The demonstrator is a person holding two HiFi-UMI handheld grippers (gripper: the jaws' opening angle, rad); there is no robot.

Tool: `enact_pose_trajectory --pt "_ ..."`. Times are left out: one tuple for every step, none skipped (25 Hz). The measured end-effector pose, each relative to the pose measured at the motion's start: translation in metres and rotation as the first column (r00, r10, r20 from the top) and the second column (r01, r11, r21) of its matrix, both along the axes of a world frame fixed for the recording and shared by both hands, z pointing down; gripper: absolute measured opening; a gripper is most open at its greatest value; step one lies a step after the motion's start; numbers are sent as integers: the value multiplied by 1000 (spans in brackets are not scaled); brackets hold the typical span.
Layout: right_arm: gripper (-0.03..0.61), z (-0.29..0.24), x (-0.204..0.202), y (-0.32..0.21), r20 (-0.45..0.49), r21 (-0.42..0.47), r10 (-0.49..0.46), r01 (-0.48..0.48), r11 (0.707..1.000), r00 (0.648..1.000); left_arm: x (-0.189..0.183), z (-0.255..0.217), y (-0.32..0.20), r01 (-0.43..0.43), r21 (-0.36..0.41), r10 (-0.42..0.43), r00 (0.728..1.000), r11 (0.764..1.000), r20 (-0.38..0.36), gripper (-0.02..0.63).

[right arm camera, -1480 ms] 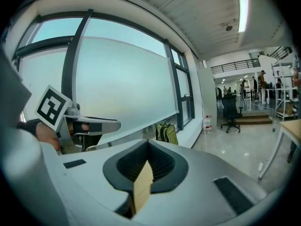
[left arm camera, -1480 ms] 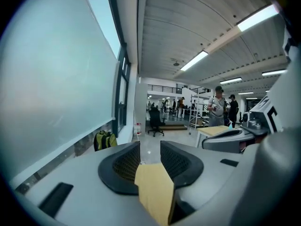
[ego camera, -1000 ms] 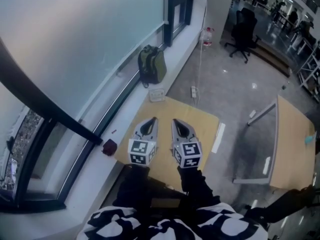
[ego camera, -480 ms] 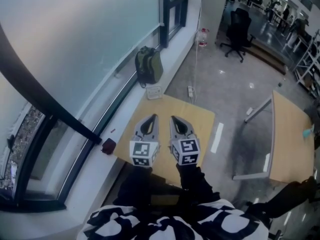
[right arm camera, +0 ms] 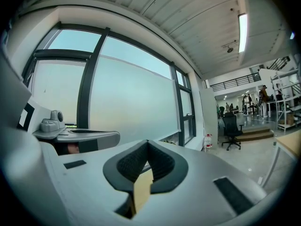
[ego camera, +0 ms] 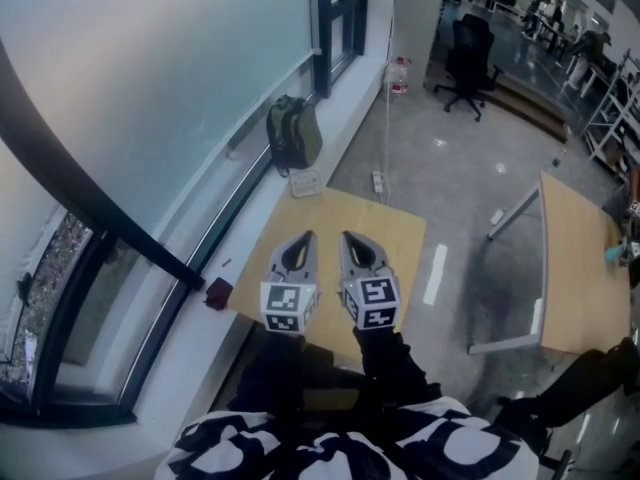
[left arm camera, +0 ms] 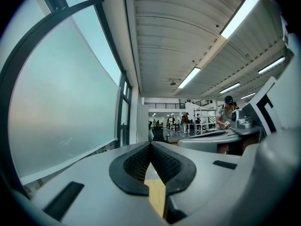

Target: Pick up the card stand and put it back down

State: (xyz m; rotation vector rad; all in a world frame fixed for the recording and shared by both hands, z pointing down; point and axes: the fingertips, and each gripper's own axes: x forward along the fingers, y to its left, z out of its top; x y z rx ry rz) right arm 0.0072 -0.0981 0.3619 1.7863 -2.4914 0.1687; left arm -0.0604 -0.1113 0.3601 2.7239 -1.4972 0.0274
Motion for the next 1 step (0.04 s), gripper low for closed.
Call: enact_pose_trajectory --pt "14 0 1 2 0 0 1 -1 1000 1000 1 1 2 -3 -2 3 1000 1000 2 9"
